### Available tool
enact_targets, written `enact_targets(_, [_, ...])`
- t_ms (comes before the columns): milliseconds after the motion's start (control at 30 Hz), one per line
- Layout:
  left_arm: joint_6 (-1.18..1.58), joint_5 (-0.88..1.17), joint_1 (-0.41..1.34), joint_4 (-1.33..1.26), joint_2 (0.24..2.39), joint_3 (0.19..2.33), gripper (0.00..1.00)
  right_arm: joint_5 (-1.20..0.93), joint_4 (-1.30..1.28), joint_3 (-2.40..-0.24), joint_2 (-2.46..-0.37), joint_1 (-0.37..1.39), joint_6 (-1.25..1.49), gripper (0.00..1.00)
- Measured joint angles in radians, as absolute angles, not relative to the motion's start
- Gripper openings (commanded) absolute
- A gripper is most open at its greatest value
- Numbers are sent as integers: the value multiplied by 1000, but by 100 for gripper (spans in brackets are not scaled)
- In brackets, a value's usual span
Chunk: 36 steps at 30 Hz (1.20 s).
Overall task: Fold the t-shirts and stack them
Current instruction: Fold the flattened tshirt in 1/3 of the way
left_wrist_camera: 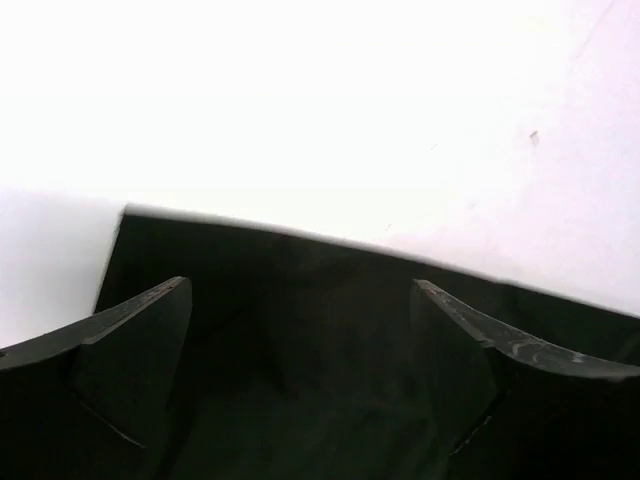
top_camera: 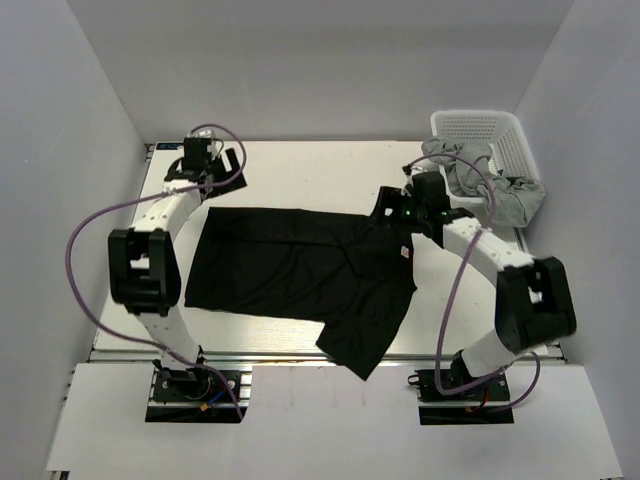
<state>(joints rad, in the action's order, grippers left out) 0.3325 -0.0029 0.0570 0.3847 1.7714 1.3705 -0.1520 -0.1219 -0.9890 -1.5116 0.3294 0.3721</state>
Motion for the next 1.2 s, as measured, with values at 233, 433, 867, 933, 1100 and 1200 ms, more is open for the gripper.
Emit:
enact_targets(233, [332,88,56,381,2020,1469,100,-145,-102,-1097,-1750,327,368,90])
enact_targets(433, [346,67,54,393,2056,1452,100,-138,-96,-1152,-1881,311,388,90])
enact_targets(867, [409,39,-1,371,2067,1450,100,-187,-46,-1323,-2027,230,437,90])
enact_targets(933, [410,49,-4,364,2094,1488,100,-187,-49,-1377,-2065,225,428,90])
enact_targets(1100, [408,72,-4,359,2193,1635,100,-182,-84,-1503,-2138,209,379,90])
enact_targets(1200, [401,87,-6,375,2239,1713,100,-180,-133,-1566,-2155,197,326,90])
